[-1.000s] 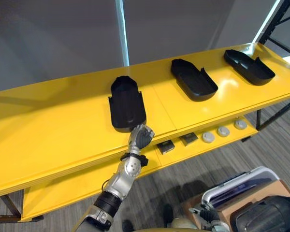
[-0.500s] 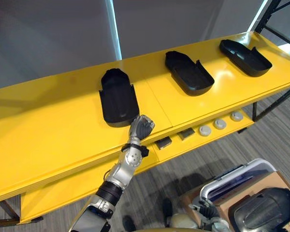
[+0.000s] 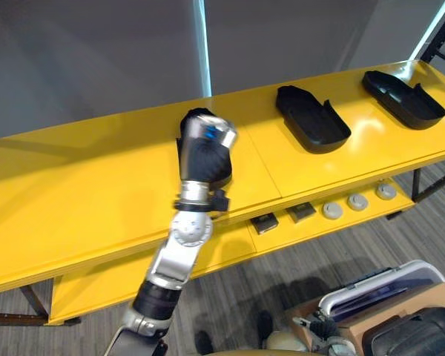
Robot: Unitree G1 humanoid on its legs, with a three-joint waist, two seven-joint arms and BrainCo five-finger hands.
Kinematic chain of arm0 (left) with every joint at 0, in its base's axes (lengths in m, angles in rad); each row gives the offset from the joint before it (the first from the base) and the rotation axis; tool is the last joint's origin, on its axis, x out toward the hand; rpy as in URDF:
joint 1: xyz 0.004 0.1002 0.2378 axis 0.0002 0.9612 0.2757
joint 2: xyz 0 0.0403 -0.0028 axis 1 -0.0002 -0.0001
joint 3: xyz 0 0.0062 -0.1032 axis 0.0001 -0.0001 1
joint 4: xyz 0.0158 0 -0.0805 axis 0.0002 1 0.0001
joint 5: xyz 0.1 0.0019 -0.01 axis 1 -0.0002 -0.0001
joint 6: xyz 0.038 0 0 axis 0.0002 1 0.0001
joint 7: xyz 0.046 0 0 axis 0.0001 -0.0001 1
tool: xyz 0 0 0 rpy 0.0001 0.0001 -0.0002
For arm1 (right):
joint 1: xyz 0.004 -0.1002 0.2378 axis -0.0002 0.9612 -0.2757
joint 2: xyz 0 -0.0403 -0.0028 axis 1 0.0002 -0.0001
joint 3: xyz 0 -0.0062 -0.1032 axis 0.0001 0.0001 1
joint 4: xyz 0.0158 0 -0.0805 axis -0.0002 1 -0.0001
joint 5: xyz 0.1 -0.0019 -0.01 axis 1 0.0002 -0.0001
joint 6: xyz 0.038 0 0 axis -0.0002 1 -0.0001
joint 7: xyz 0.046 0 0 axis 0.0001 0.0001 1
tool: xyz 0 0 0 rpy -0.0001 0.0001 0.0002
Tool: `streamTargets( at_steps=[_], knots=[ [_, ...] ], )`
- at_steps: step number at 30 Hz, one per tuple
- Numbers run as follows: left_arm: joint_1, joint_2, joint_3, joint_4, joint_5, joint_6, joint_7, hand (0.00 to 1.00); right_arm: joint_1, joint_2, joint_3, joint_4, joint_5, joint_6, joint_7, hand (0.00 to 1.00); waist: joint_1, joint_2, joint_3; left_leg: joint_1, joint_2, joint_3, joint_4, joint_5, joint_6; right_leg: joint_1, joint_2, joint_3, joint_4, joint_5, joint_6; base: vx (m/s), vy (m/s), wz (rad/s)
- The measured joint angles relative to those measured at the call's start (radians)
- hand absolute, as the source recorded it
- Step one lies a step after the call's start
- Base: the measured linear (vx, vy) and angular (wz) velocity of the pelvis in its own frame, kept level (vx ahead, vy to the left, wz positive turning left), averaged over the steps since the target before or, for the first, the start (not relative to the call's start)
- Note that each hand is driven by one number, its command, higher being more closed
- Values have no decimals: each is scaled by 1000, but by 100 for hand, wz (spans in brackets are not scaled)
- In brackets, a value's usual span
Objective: Walk over and take plastic housings, then place them on the shelf
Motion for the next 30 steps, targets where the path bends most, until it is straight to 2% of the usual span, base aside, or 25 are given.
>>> streamTargets(
  at_steps=[2,3,4,5,7,8,10,11,12,14,17,19,27,30],
  knots=[
    [111,-21,183,16,-125,-38,42,100,6,-4,-14,15,-1,9,-1,0,27,2,-2,-1,1,-23,-5,0,0,5,0,-18,12,-13,0,-14,-13,26],
    [125,-24,203,21,-136,-42,48,100,7,-3,-17,15,-1,10,-1,0,31,2,-2,-2,1,-25,-5,0,0,5,0,-20,12,-14,-1,-4,-7,20],
    [186,-39,282,66,-165,-45,79,100,11,-3,-32,15,-1,11,-1,0,49,1,-2,-2,1,-31,-5,0,0,9,0,-27,13,-17,-1,3,-6,21],
    [247,-45,330,137,-185,-42,109,100,11,-1,-40,13,-1,12,-2,0,59,0,-3,-2,0,-43,-5,0,0,16,0,-40,13,-19,-1,12,-6,25],
    [327,-41,364,282,-225,-17,115,100,11,1,-40,10,-1,12,-2,0,83,-6,-7,4,1,-49,-5,0,0,27,5,-44,14,-22,-5,6,-10,14],
    [360,-42,376,354,-248,-3,112,0,11,5,-40,-1,-1,12,-1,0,92,-10,-10,3,1,-49,-5,0,0,30,7,-44,14,-24,-6,0,0,0],
    [419,-44,389,531,-270,59,85,0,14,26,-37,-37,-2,14,0,0,103,-23,-25,6,3,-48,-5,0,0,32,6,-47,18,-31,-4,-12,-2,5],
    [446,-46,391,641,-266,120,37,0,14,39,-34,-63,-3,17,3,0,103,-30,-30,12,5,-44,-5,0,-1,34,1,-50,31,-40,-3,2,14,7],
    [466,-54,385,743,-264,159,-7,0,14,50,-31,-83,-4,18,7,0,104,-37,-36,18,5,-37,-5,-1,-1,35,-1,-50,41,-47,-3,0,15,5],
    [482,-76,367,874,-257,197,-73,0,15,65,-29,-108,-16,22,11,0,104,-39,-39,21,5,-36,-5,-1,-1,36,-4,-50,46,-50,-3,0,0,0],
    [496,-81,251,1025,-244,211,-144,0,16,75,-28,-118,-25,22,7,0,104,-47,-44,21,4,-33,-5,-5,-6,34,-4,-46,47,-50,-2,-39,6,-2],
    [495,-82,166,1065,-218,211,-177,0,19,74,-29,-118,-32,21,-4,0,103,-46,-44,23,5,-30,-5,-5,-6,34,-3,-42,48,-51,-3,-47,0,-6],
    [470,-75,61,1120,-93,209,-196,0,30,58,-34,-115,-46,18,-31,0,97,-11,-47,36,9,-14,-5,-13,-13,30,0,-12,53,-61,2,-9,-5,-11],
    [470,-67,35,1123,-80,209,-195,0,22,55,-35,-115,-71,17,-31,0,97,0,-46,39,14,7,-5,-19,-15,19,5,8,59,-61,3,35,-6,-20]
  ],
)
